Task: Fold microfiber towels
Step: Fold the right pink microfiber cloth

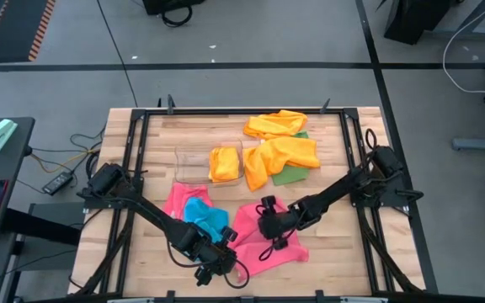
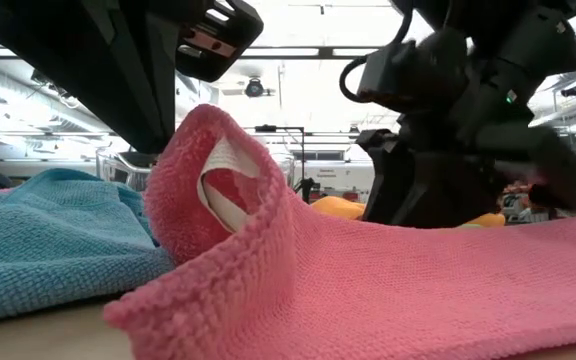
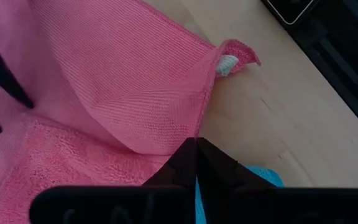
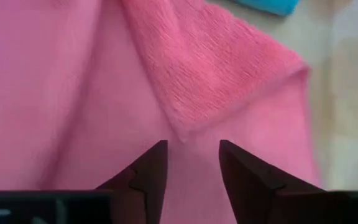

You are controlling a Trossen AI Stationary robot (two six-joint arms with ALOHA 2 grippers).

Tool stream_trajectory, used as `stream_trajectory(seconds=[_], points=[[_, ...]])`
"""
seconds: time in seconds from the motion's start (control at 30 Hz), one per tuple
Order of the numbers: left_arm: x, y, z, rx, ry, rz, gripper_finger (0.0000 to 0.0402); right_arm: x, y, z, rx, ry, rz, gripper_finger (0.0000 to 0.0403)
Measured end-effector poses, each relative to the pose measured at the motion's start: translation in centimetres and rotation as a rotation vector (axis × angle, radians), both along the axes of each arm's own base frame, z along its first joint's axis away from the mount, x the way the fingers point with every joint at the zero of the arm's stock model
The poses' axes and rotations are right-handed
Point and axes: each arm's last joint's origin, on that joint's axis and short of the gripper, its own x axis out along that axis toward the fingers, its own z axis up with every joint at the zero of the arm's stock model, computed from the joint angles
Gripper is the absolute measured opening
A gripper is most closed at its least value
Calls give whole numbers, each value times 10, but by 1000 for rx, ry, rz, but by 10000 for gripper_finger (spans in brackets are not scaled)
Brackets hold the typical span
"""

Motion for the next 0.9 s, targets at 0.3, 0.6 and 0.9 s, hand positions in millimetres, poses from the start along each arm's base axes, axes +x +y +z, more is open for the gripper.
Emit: stream_trajectory(seconds=[0.3, 0.6, 0.9], points=[[2, 3, 0, 0, -1, 8, 23, 1, 9, -6, -162, -55, 71, 152], [2, 3, 0, 0, 0, 9, 13, 5, 6, -5, -232, -93, 66, 152], [2, 3, 0, 0, 0, 10, 26, 8, 5, -6, -285, -93, 127, 151]])
